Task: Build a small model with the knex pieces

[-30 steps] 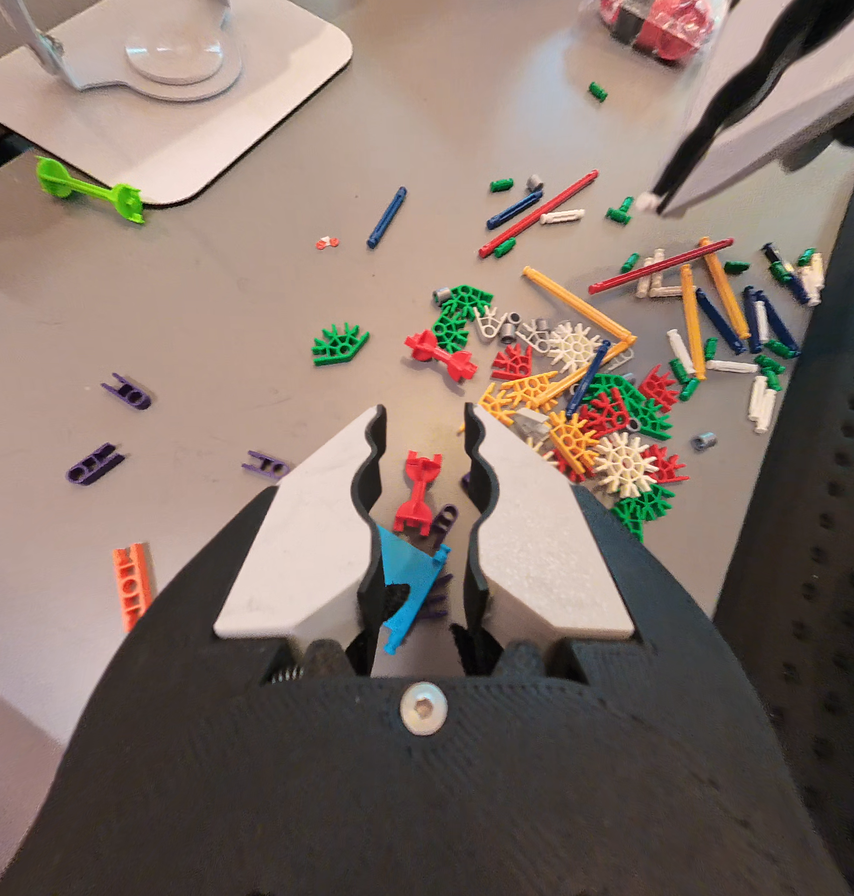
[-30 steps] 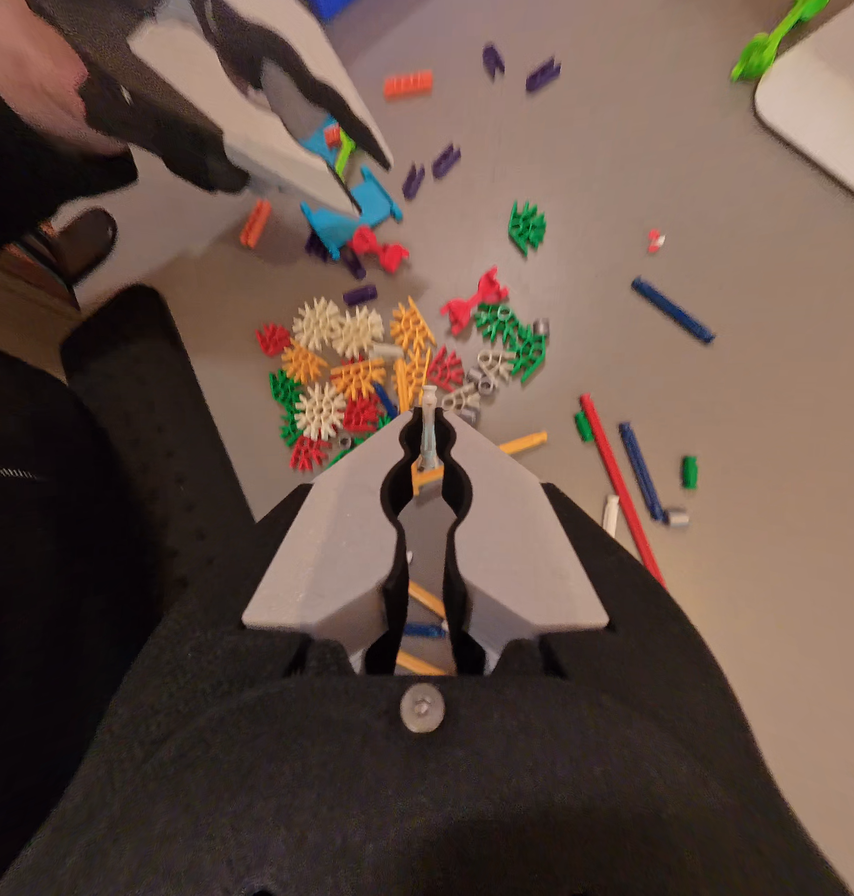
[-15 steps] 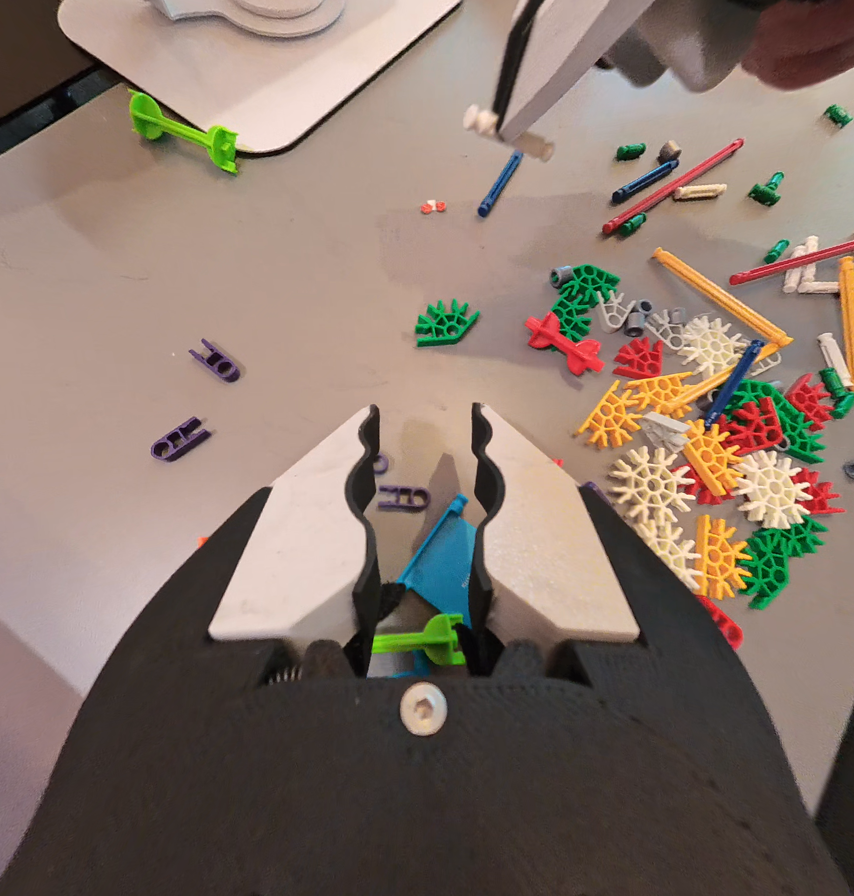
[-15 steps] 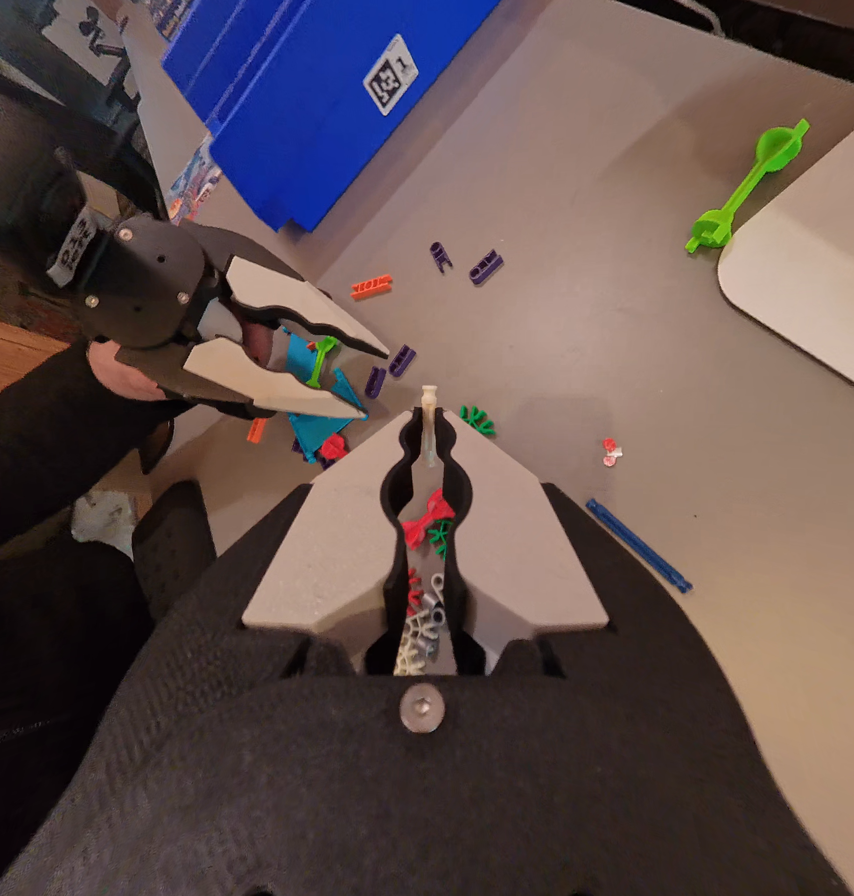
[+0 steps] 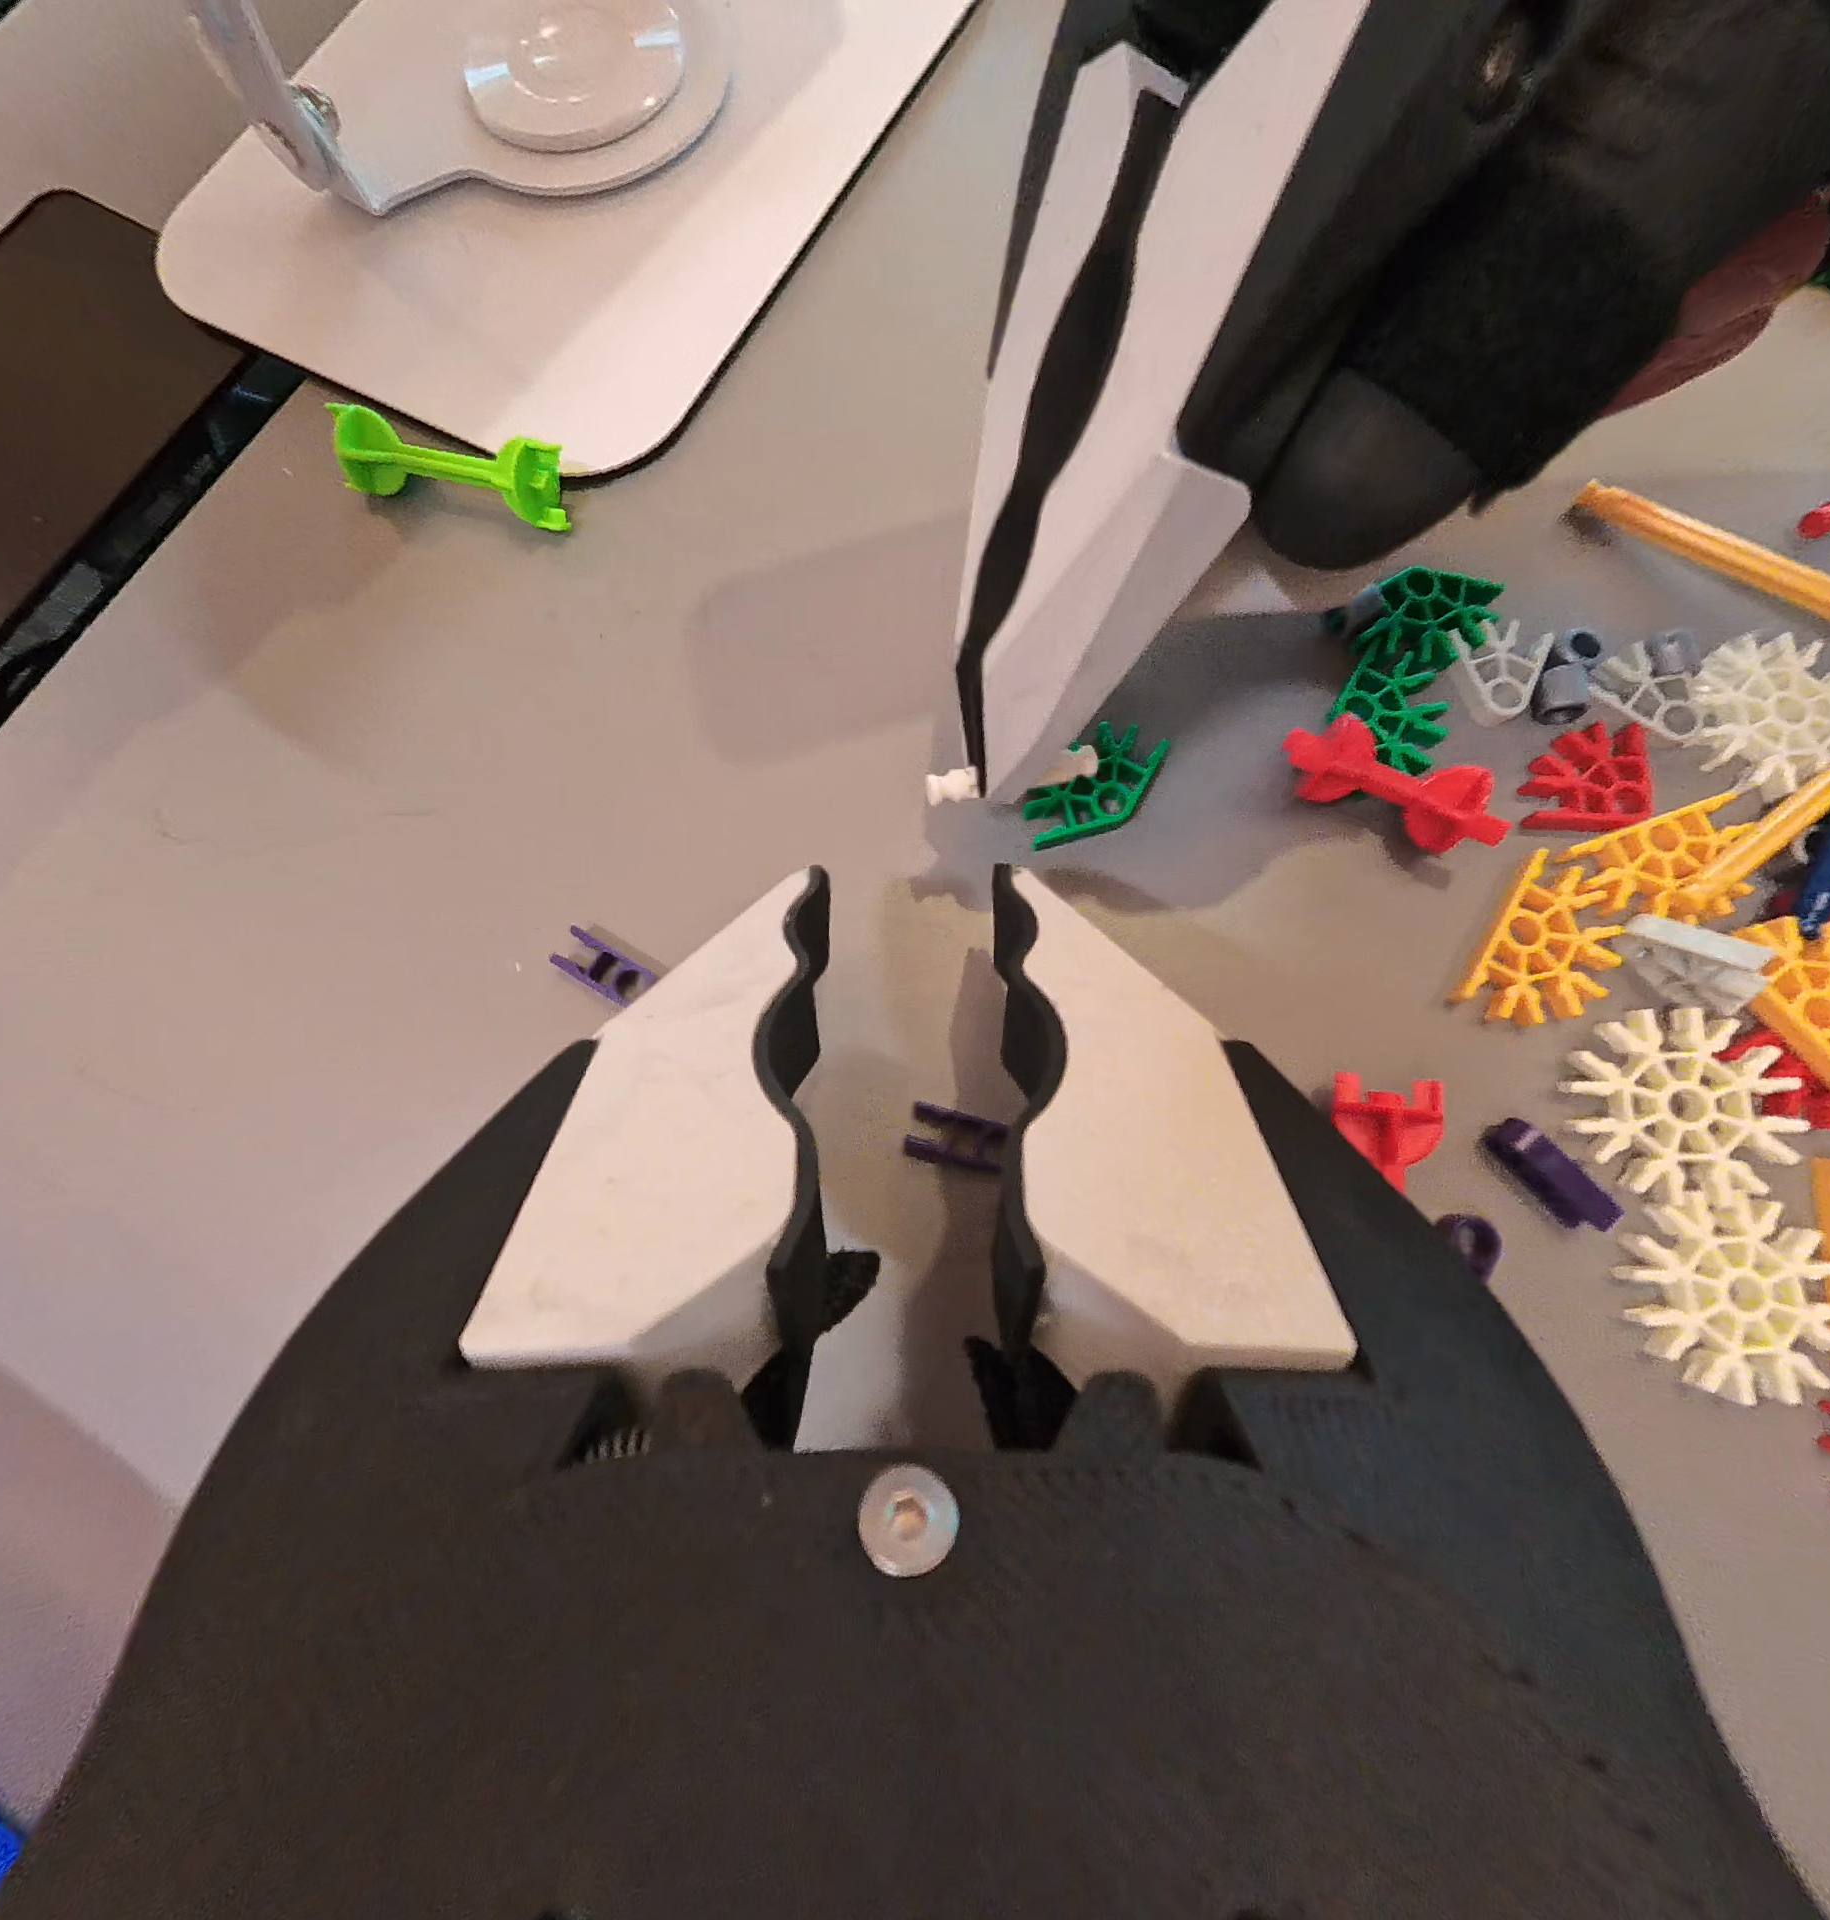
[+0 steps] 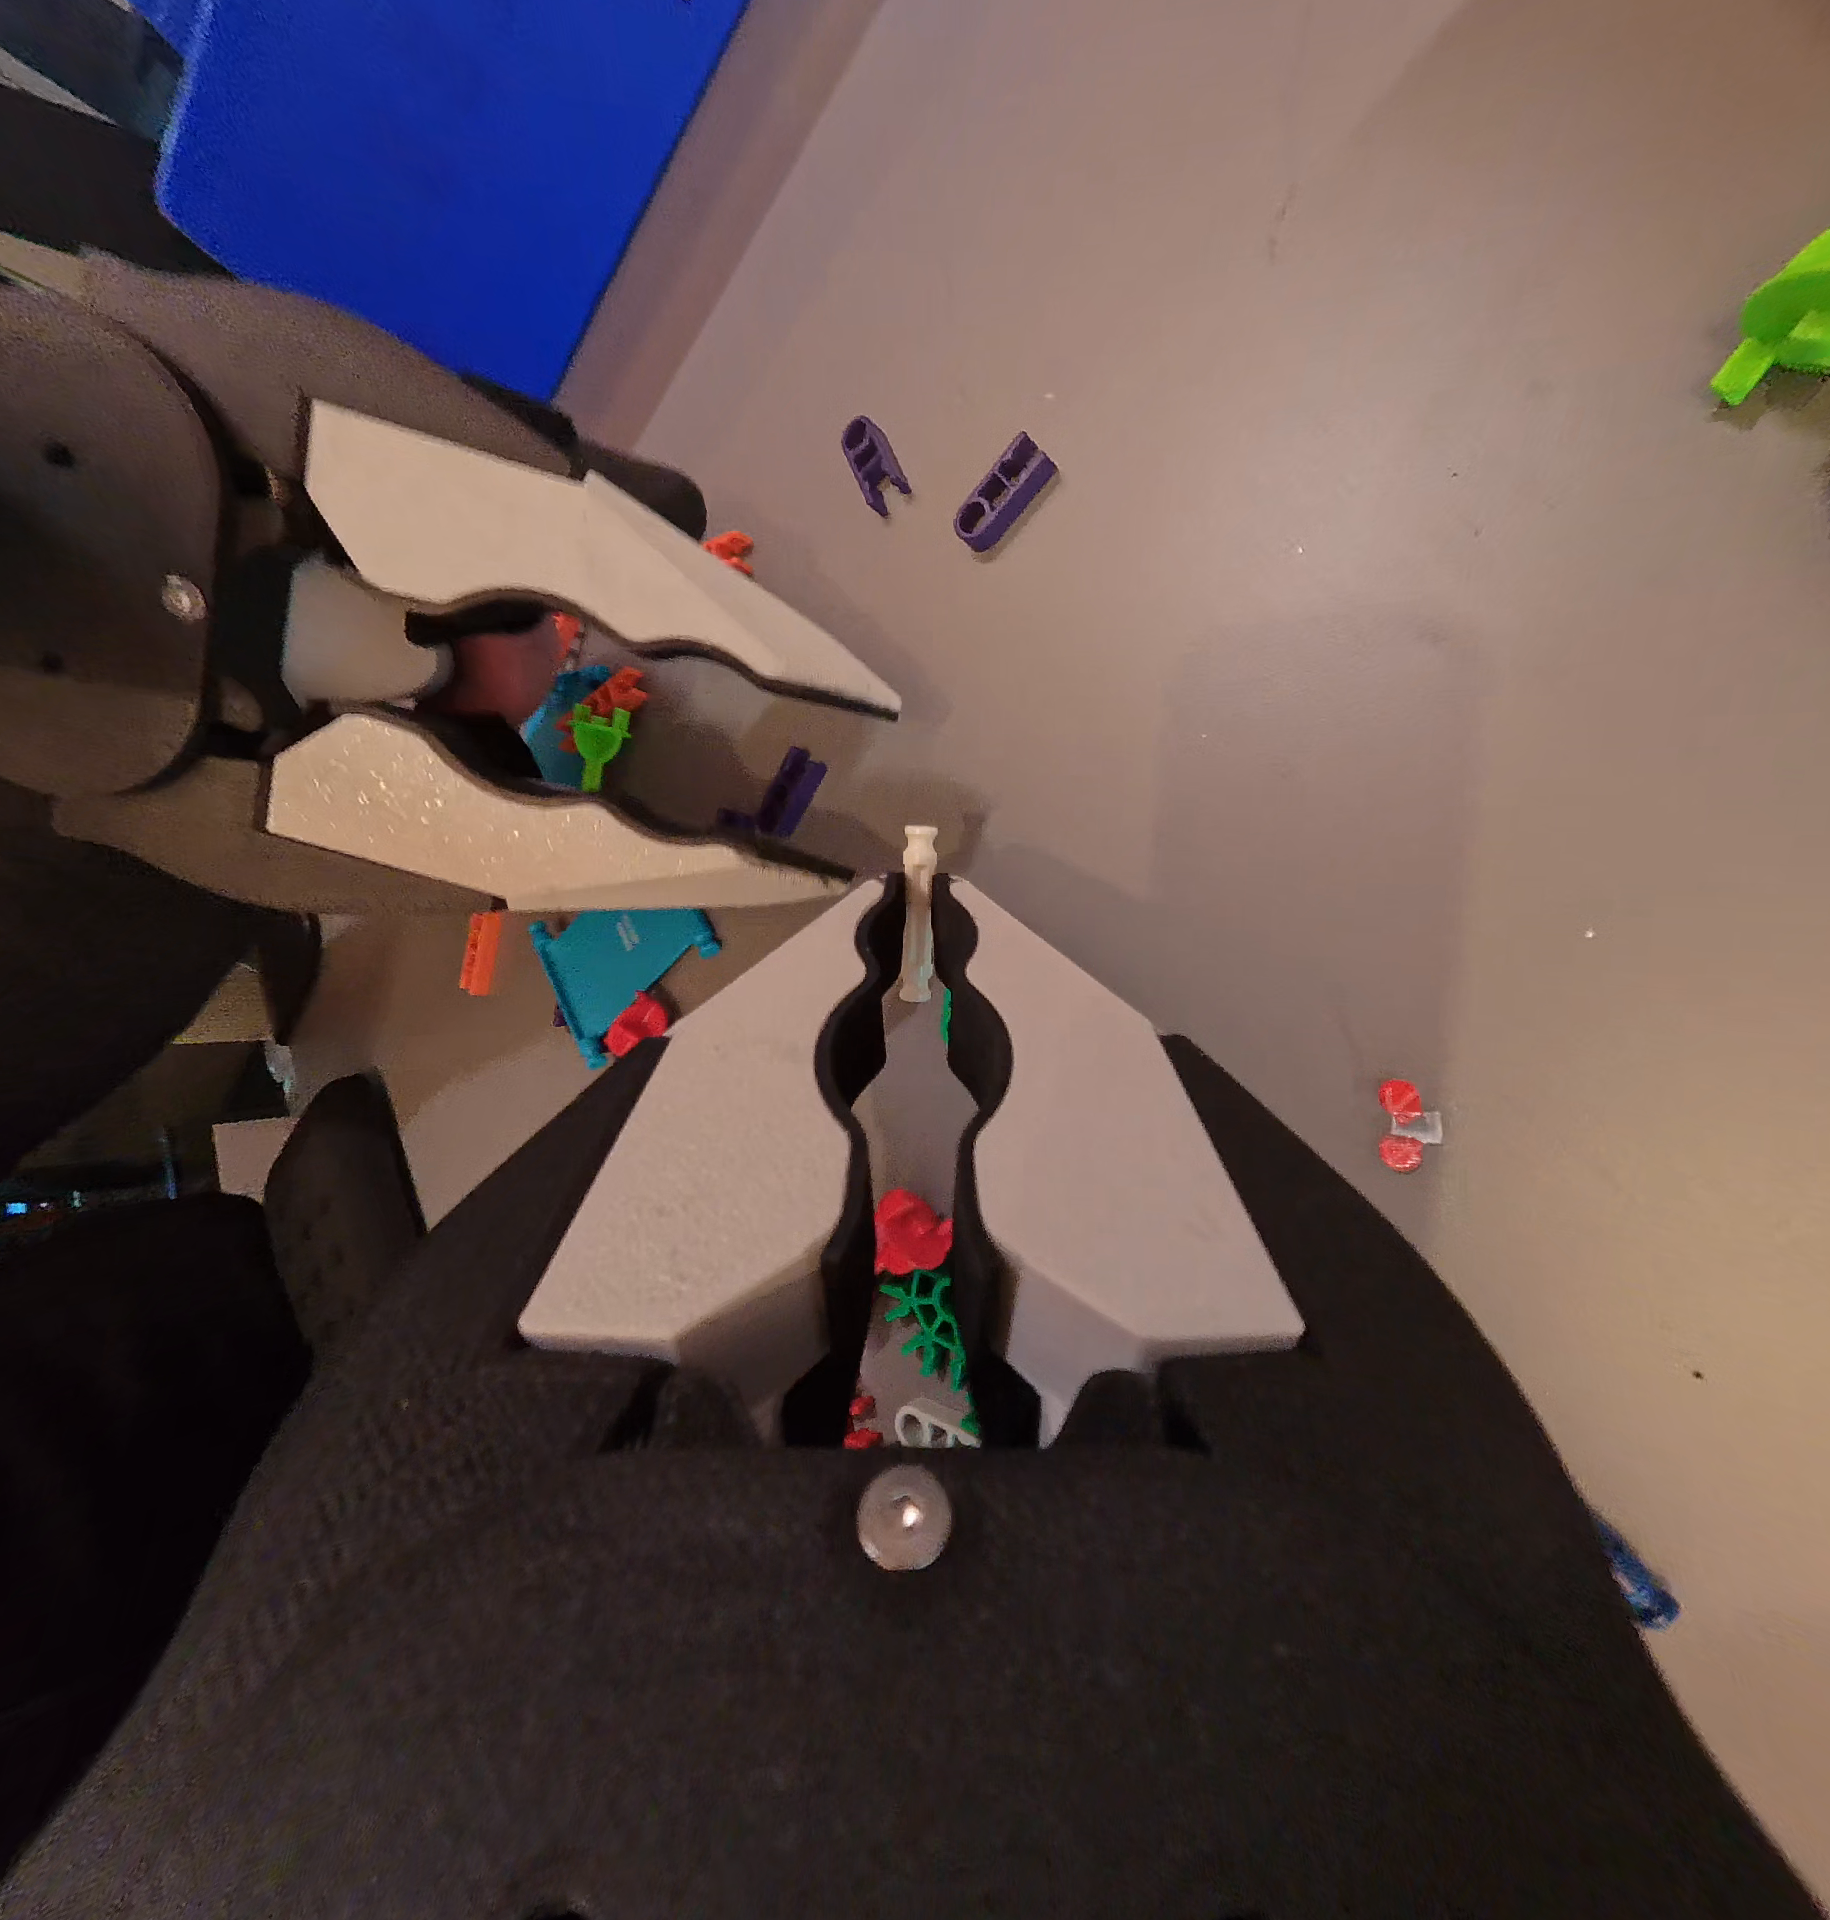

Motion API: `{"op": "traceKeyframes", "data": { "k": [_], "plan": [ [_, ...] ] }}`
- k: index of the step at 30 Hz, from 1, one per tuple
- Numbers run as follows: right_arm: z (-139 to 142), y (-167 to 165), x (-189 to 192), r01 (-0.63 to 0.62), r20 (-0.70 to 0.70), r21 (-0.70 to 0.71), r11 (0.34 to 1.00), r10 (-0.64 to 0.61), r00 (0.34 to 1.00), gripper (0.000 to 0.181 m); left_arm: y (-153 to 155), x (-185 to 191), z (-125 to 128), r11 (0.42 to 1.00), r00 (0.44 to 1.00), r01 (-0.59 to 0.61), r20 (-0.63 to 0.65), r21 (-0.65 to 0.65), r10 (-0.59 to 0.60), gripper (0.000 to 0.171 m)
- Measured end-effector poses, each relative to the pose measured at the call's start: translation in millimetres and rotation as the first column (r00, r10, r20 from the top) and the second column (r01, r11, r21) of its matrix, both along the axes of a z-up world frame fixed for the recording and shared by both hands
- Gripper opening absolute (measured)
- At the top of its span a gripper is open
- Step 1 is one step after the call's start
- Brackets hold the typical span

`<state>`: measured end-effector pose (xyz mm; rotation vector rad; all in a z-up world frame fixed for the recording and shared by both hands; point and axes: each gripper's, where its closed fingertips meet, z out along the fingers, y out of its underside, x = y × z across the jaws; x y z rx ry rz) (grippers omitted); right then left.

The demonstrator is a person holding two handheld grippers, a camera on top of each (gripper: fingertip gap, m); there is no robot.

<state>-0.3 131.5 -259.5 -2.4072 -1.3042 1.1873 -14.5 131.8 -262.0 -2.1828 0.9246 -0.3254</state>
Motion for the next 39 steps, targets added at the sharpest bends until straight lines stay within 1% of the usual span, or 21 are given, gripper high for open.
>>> {"op": "traceKeyframes", "data": {
  "k": [5, 10, 16, 22, 24, 25, 26, 27, 31, 36, 39],
  "plan": [
    [-10.5, -1.0, -3.8, 0.005, 0.039, 0.020, 1.000, -0.006, 0.999, 0.002, 7.4, -1.7, -5.1, 0.995, 0.994, 0.093, -0.059, -0.027, -0.095, 0.027],
    [-17.1, -1.5, -3.1, -0.007, 0.067, 0.057, 0.998, 0.003, 0.998, 0.003, 9.2, 1.0, -11.9, 0.991, 0.987, 0.127, -0.089, -0.047, -0.130, 0.027],
    [-18.2, 0.8, -2.0, 0.010, 0.062, 0.056, 0.998, -0.014, 0.998, 0.003, 6.6, 3.0, -20.7, 0.984, 0.980, 0.161, -0.108, -0.074, -0.168, 0.026],
    [-16.4, 1.8, -2.1, 0.014, 0.051, 0.061, 0.998, -0.017, 0.999, 0.015, 7.5, 4.1, -21.5, 0.981, 0.975, 0.178, -0.120, -0.082, -0.187, 0.025],
    [-10.7, 4.7, 2.1, 0.012, 0.051, 0.087, 0.996, -0.017, 0.999, 0.014, 7.1, 4.7, -21.0, 0.979, 0.972, 0.189, -0.124, -0.080, -0.198, 0.023],
    [-7.9, 4.2, 4.5, 0.000, 0.057, 0.100, 0.995, -0.006, 0.998, 0.013, 6.4, 5.4, -20.8, 0.977, 0.970, 0.199, -0.124, -0.081, -0.208, 0.022],
    [-5.0, 1.8, 6.8, -0.024, 0.061, 0.114, 0.993, 0.017, 0.998, 0.004, 5.9, 6.3, -20.0, 0.975, 0.968, 0.209, -0.123, -0.081, -0.218, 0.022],
    [-3.6, -0.4, 9.4, -0.049, 0.074, 0.134, 0.990, 0.039, 0.997, 0.000, 5.9, 7.1, -18.7, 0.973, 0.967, 0.215, -0.119, -0.077, -0.224, 0.020],
    [-8.2, -7.7, 12.8, -0.120, 0.128, 0.184, 0.976, 0.097, 0.987, 0.000, 5.0, 14.0, -14.9, 0.966, 0.962, 0.250, -0.096, -0.067, -0.256, 0.016],
    [-18.2, -10.1, 11.1, -0.154, 0.177, 0.203, 0.967, 0.118, 0.977, 0.000, 2.3, 21.2, -19.0, 0.955, 0.952, 0.287, -0.086, -0.073, -0.292, 0.012],
    [-19.6, -8.4, 12.6, -0.151, 0.195, 0.210, 0.966, 0.110, 0.975, 0.000, 1.9, 22.0, -20.1, 0.953, 0.952, 0.295, -0.067, -0.075, -0.300, 0.011]
  ]
}}
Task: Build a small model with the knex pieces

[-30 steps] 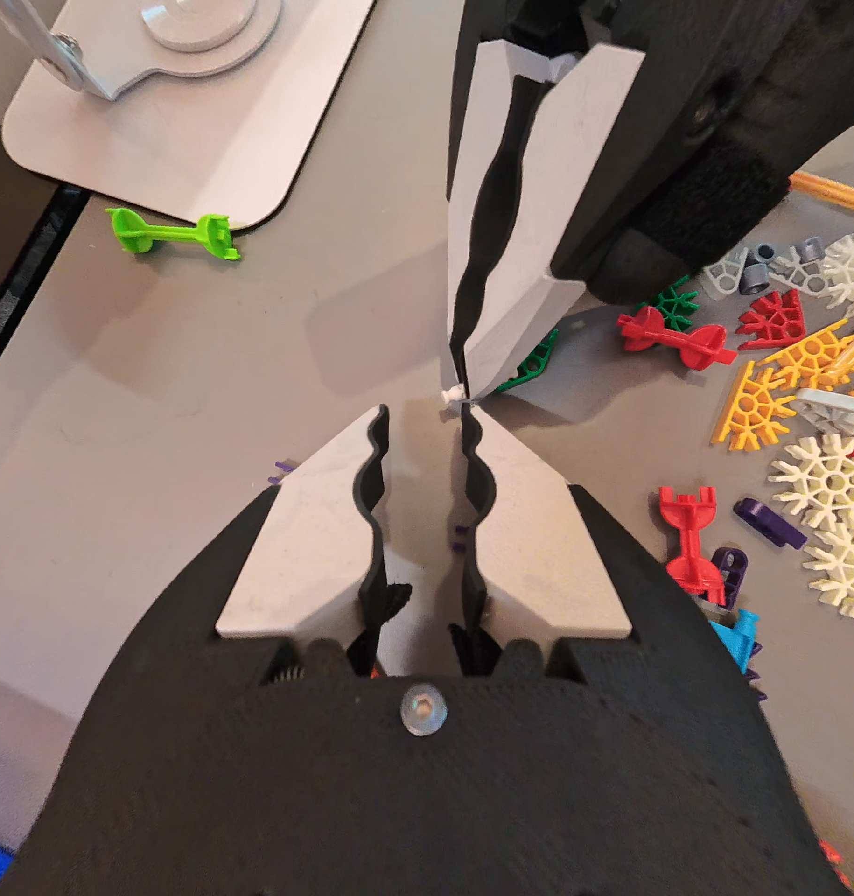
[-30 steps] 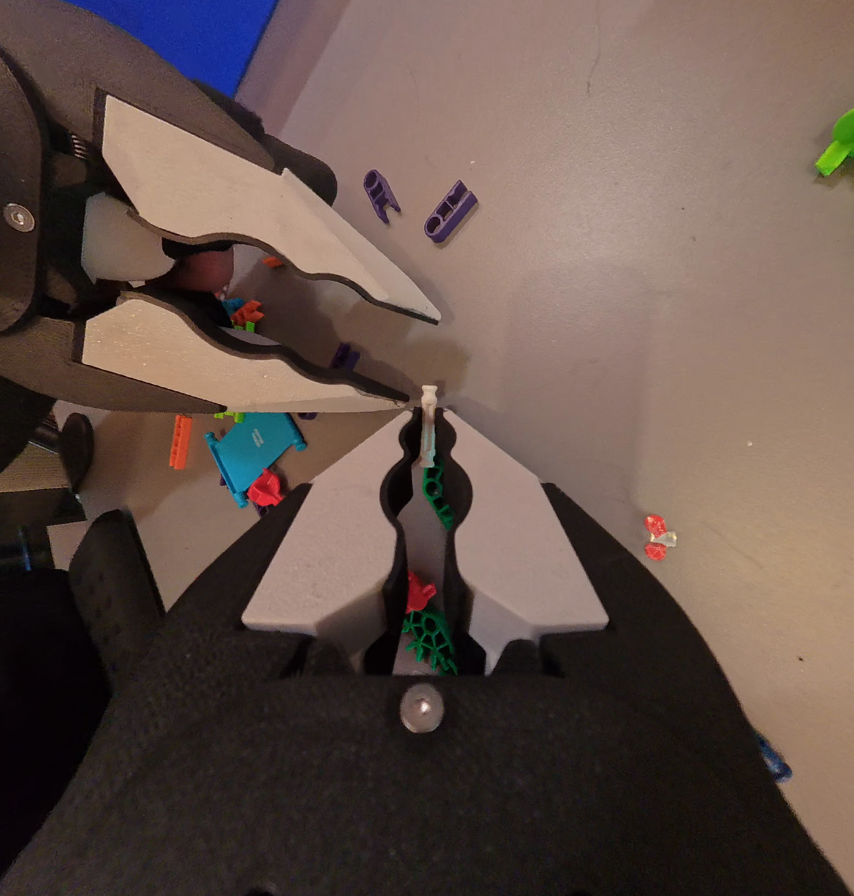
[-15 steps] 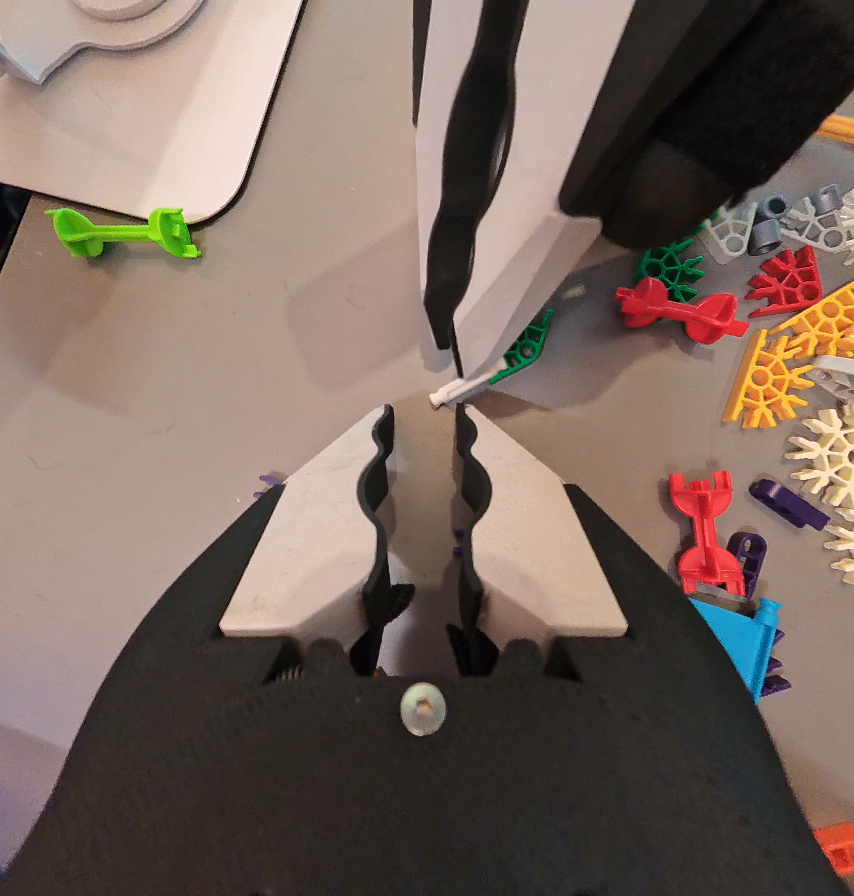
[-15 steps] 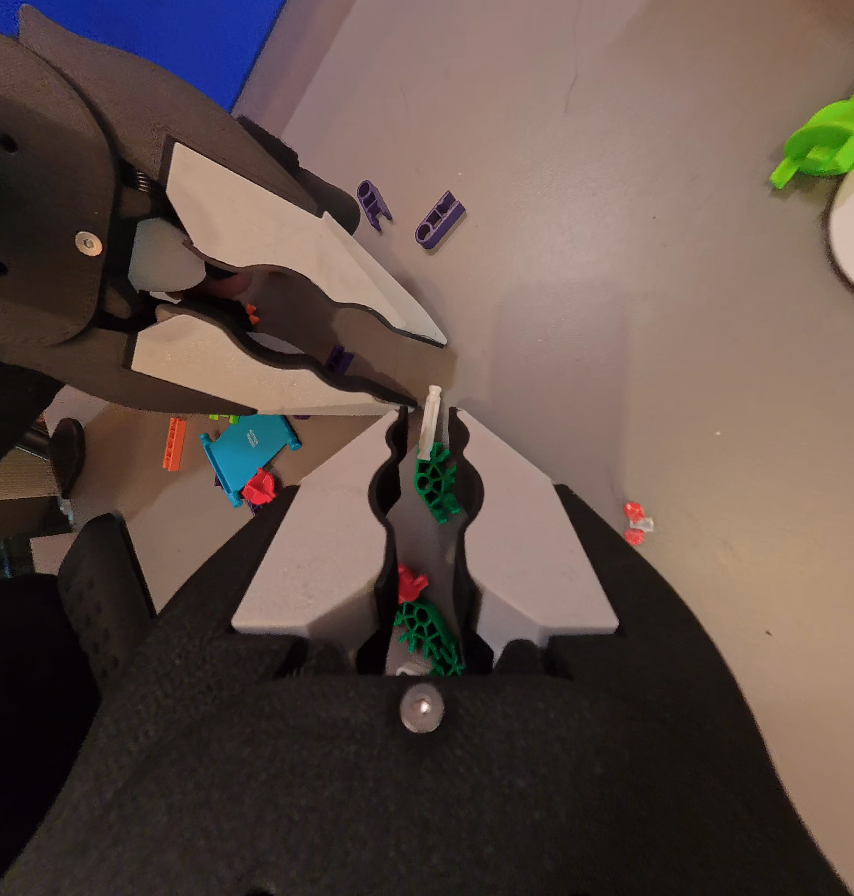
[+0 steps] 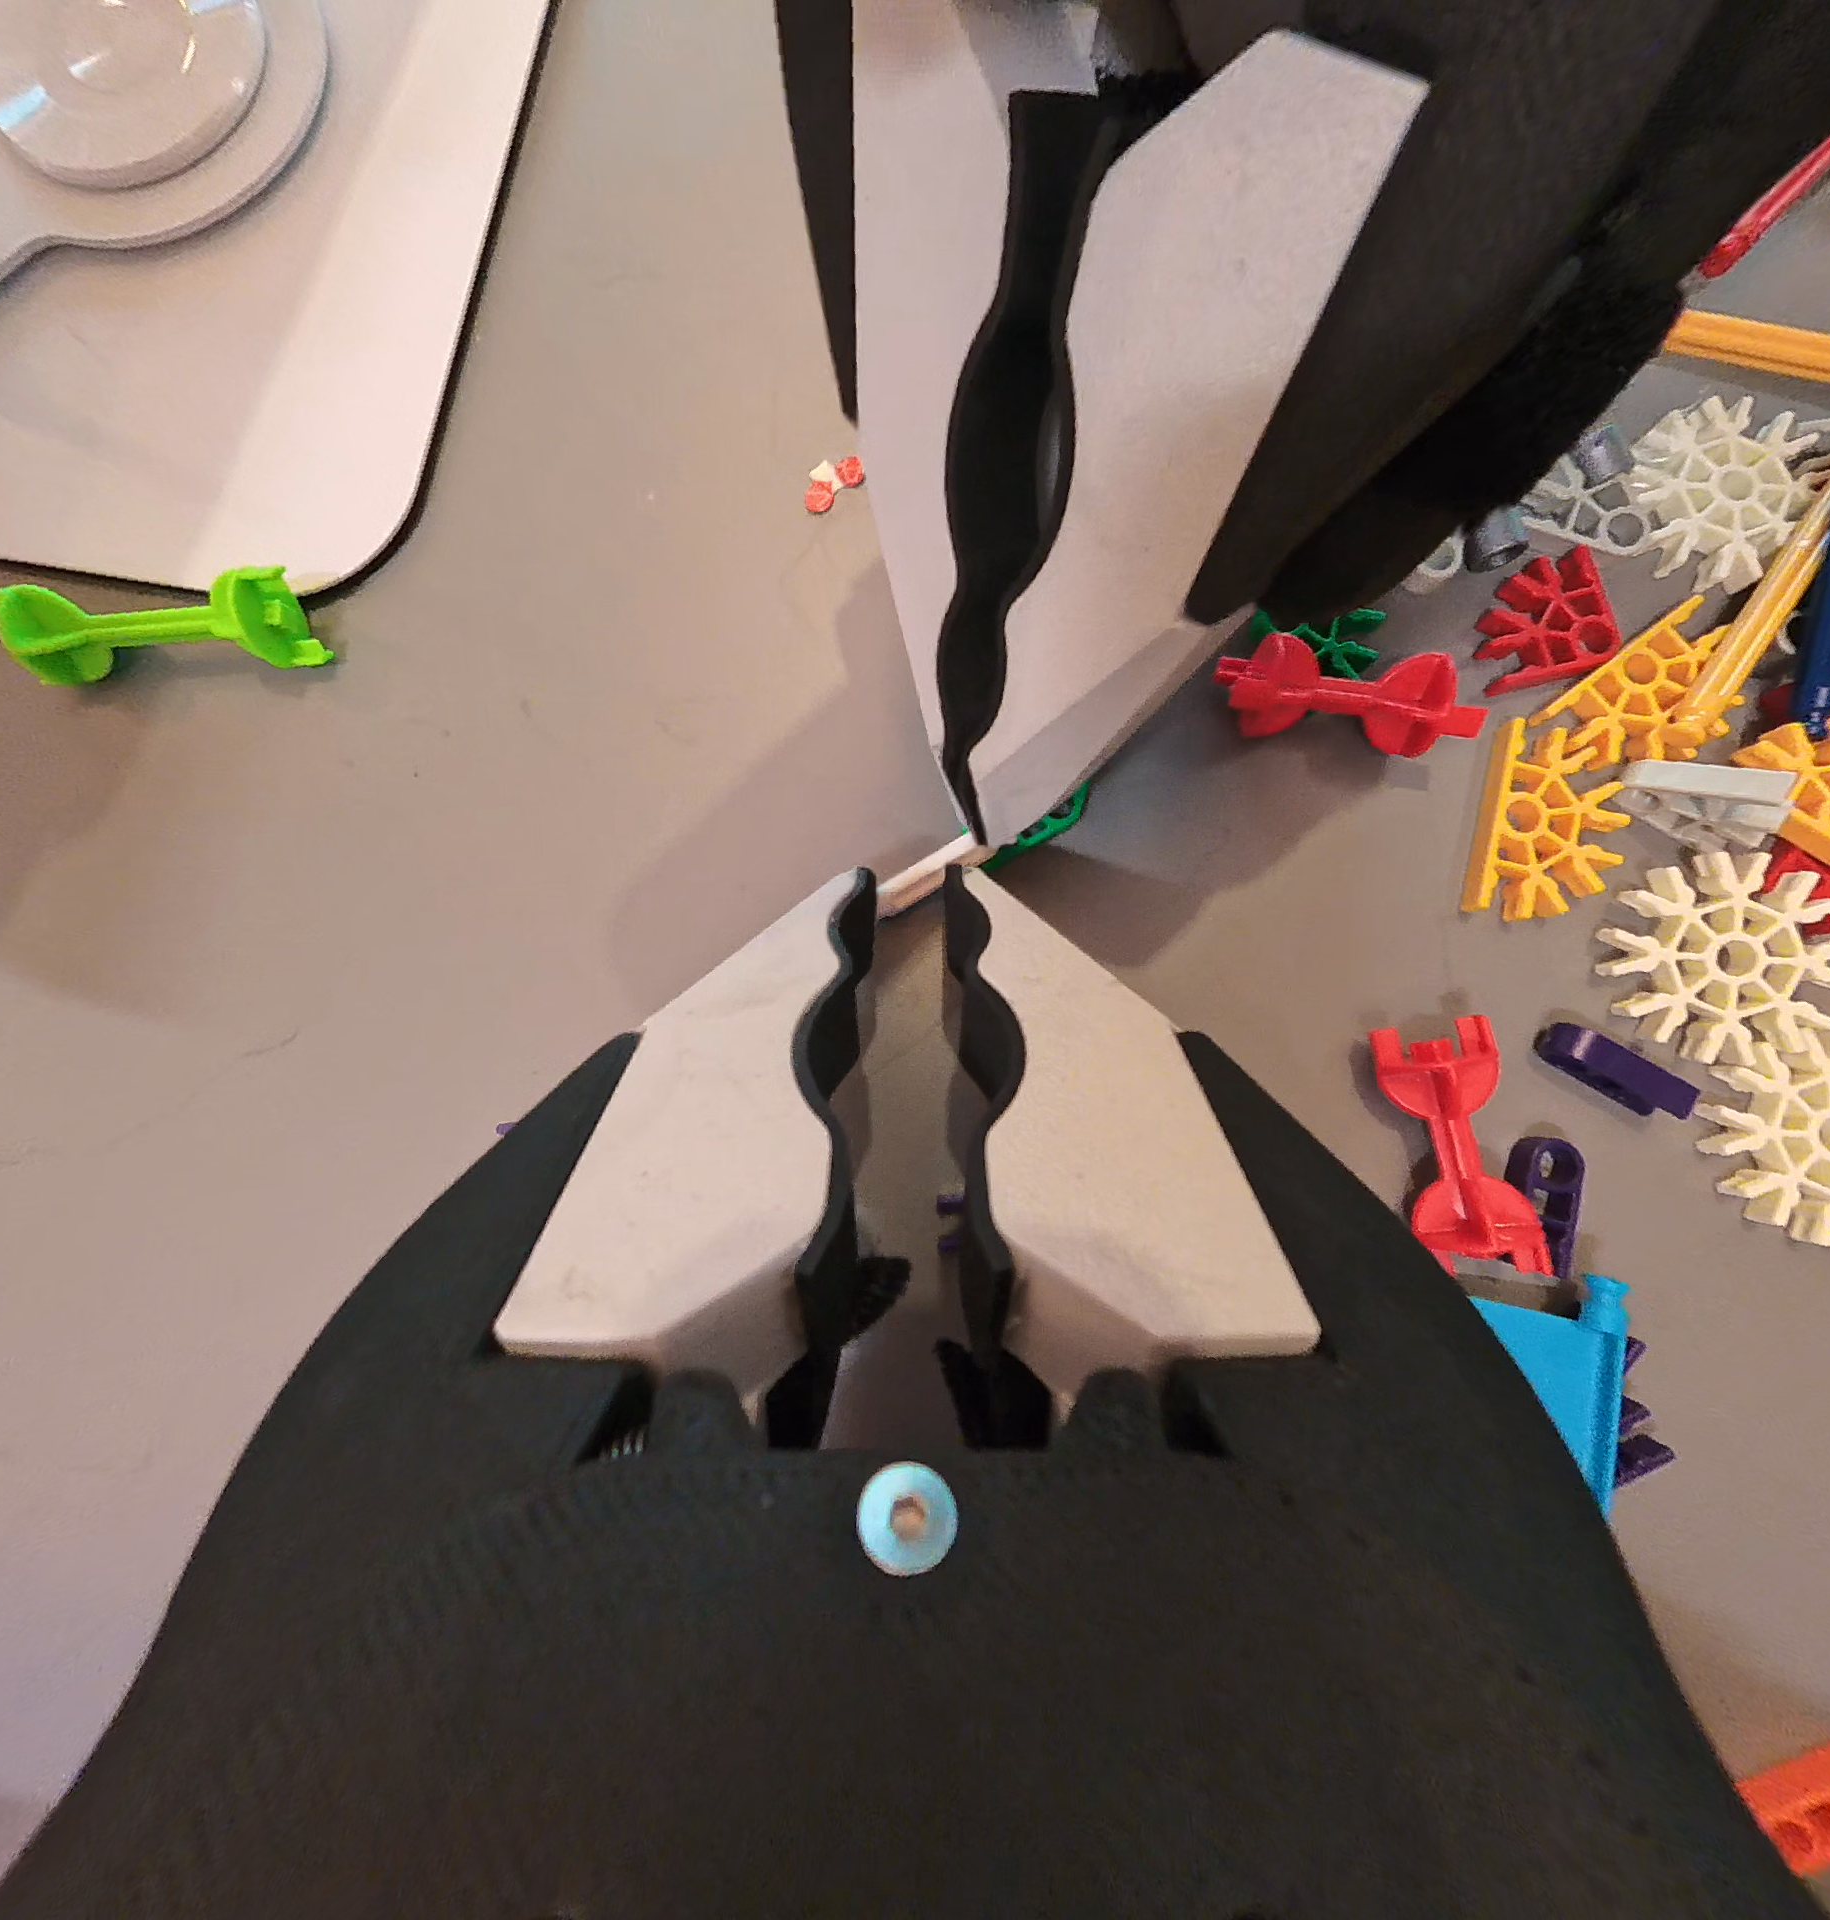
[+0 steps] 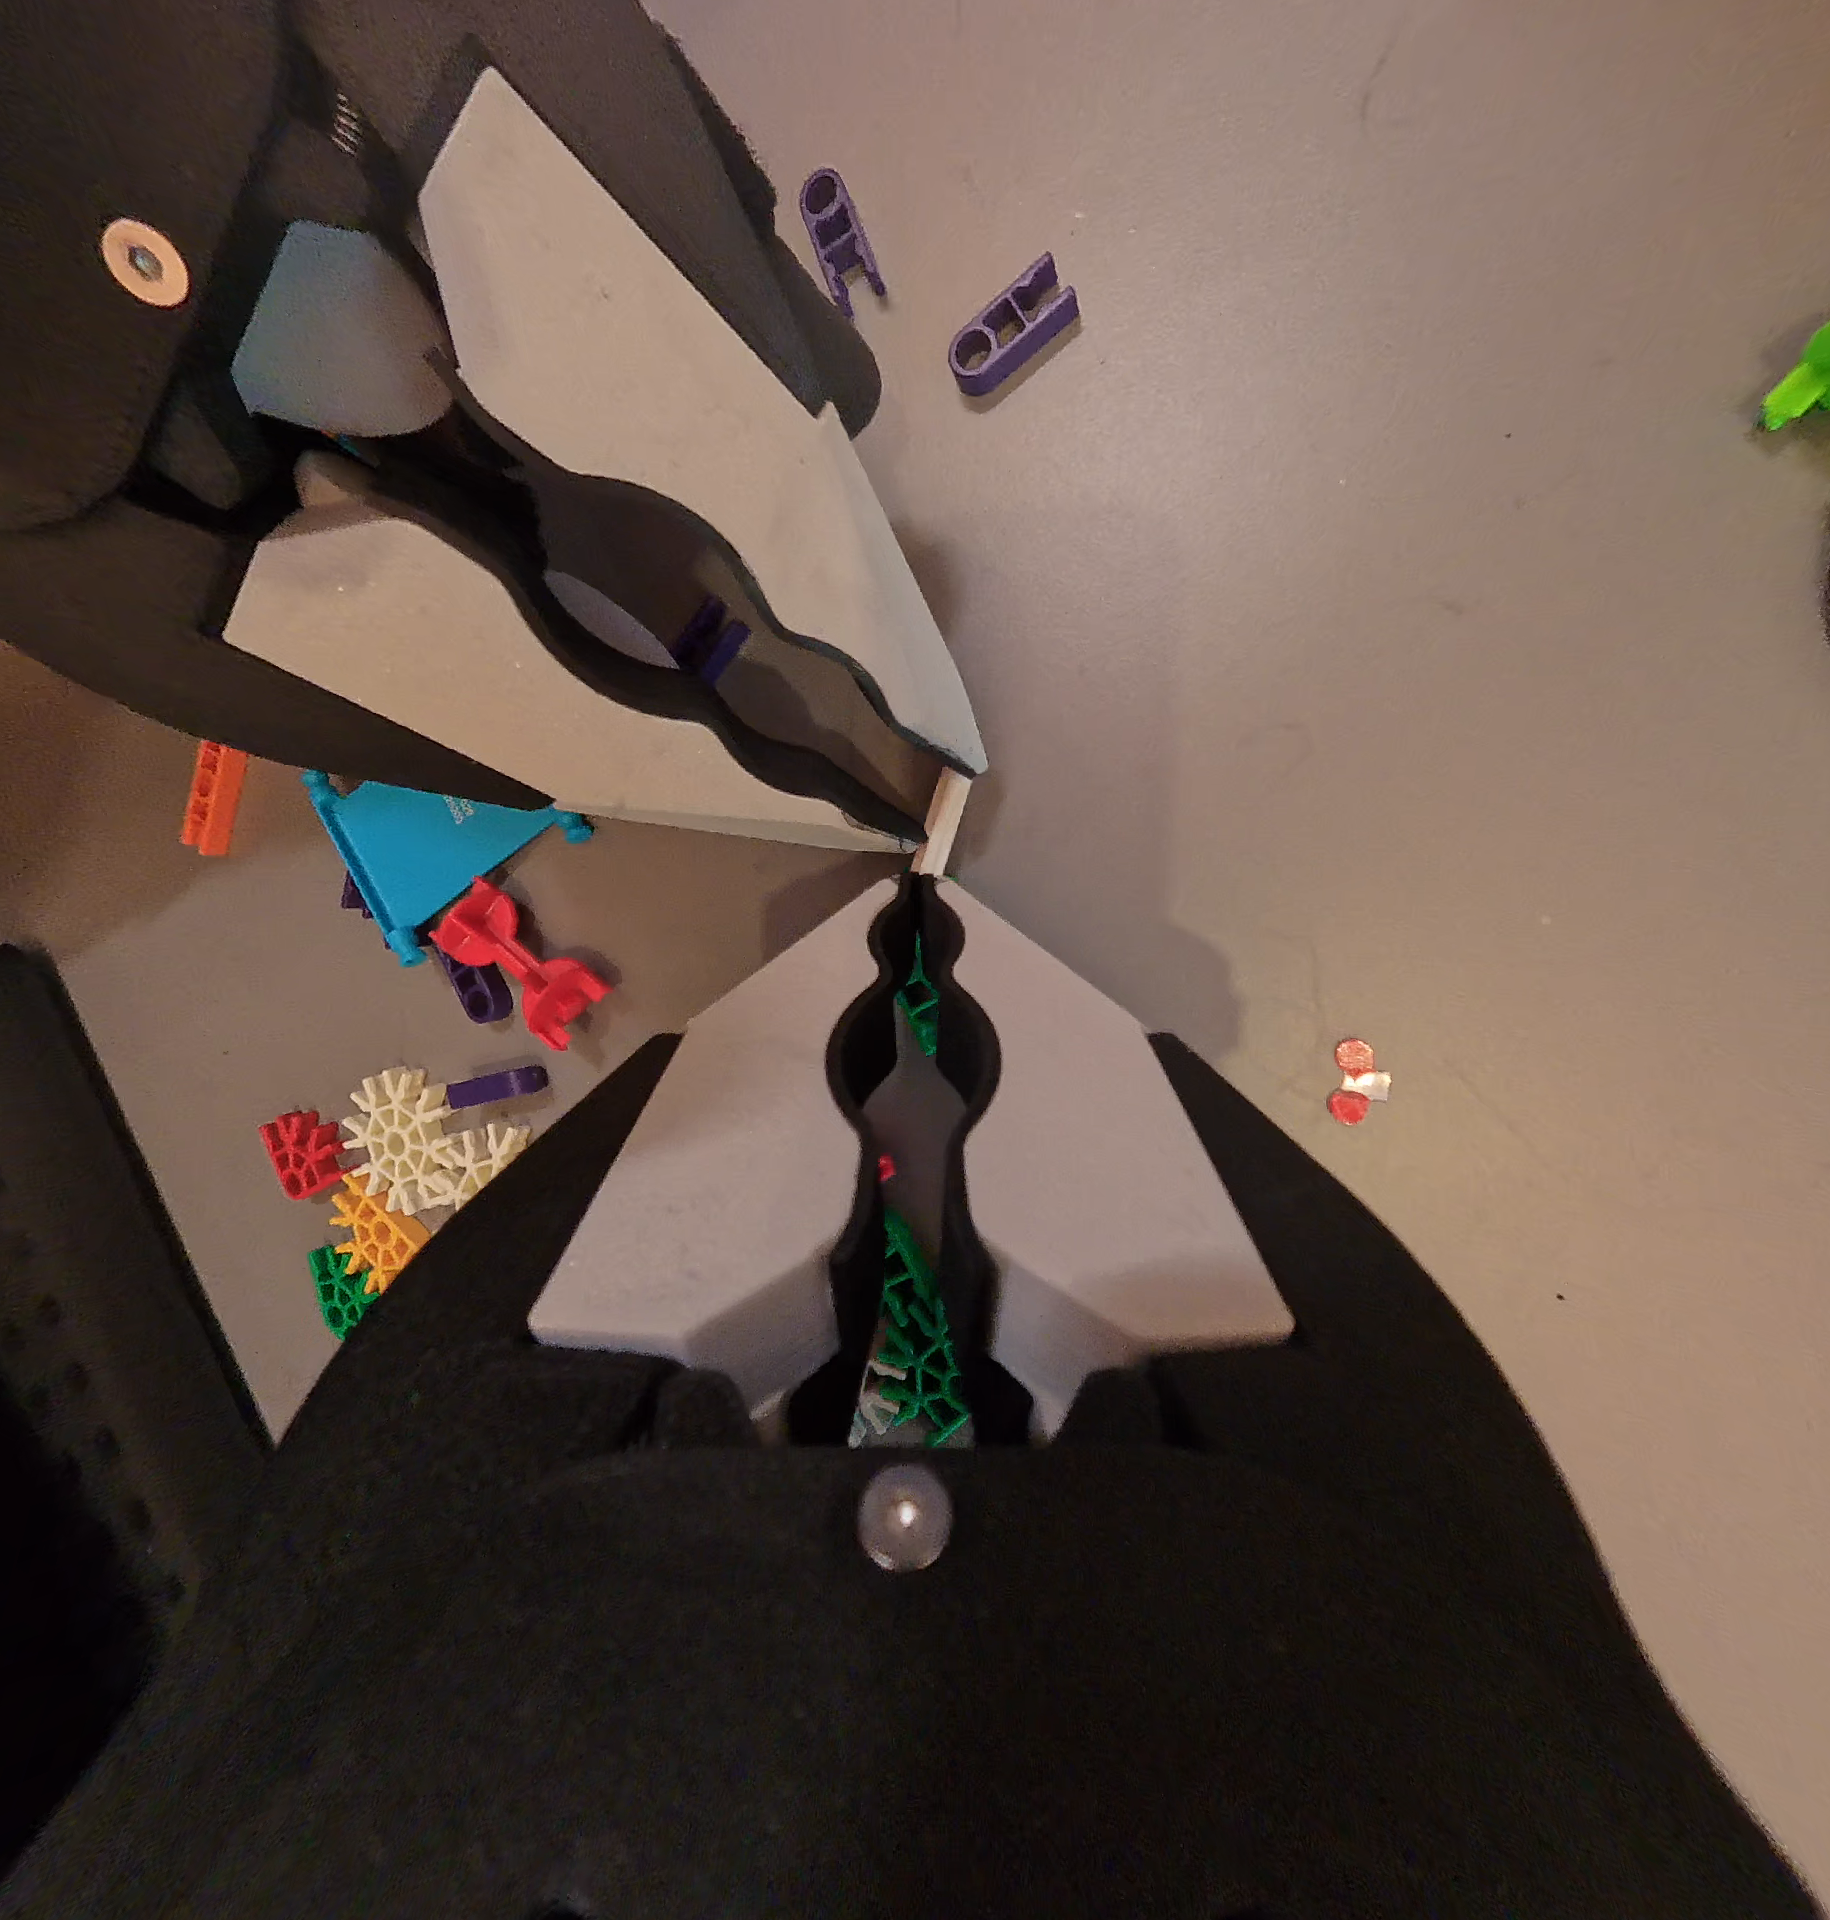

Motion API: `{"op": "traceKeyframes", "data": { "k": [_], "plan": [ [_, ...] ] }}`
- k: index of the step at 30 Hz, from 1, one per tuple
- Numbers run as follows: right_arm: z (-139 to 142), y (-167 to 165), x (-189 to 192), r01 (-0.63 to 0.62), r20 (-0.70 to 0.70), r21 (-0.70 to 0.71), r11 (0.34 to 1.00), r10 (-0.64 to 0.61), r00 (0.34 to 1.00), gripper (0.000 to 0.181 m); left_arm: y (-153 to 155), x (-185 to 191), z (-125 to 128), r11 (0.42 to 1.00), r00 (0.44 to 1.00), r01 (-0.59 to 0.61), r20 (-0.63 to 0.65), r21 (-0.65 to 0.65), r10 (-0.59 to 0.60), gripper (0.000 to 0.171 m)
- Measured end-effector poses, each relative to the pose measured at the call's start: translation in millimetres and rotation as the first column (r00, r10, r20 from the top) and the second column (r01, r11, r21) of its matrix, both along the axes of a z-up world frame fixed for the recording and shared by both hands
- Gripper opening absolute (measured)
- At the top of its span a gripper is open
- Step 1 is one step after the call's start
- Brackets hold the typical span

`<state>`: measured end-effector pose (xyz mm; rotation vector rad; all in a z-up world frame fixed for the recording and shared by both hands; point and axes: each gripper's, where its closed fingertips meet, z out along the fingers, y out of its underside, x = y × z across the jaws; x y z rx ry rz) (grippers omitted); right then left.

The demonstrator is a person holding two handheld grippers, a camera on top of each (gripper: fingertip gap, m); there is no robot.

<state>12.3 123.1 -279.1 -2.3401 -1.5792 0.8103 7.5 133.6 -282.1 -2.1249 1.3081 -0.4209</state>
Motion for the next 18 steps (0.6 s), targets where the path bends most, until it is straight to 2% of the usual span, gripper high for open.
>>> {"op": "traceKeyframes", "data": {
  "k": [12, 18],
  "plan": [
    [-1.4, -1.3, 4.3, -0.057, 0.043, 0.051, 0.997, 0.055, 0.998, 0.000, -1.9, 2.3, -1.3, 0.999, 0.998, 0.052, -0.021, 0.005, -0.052, 0.009],
    [-2.0, -2.1, 6.0, -0.127, 0.140, 0.132, 0.983, 0.109, 0.984, 0.000, -4.8, 6.0, -2.1, 0.997, 0.997, 0.079, -0.025, 0.005, -0.079, 0.008]
  ]
}}
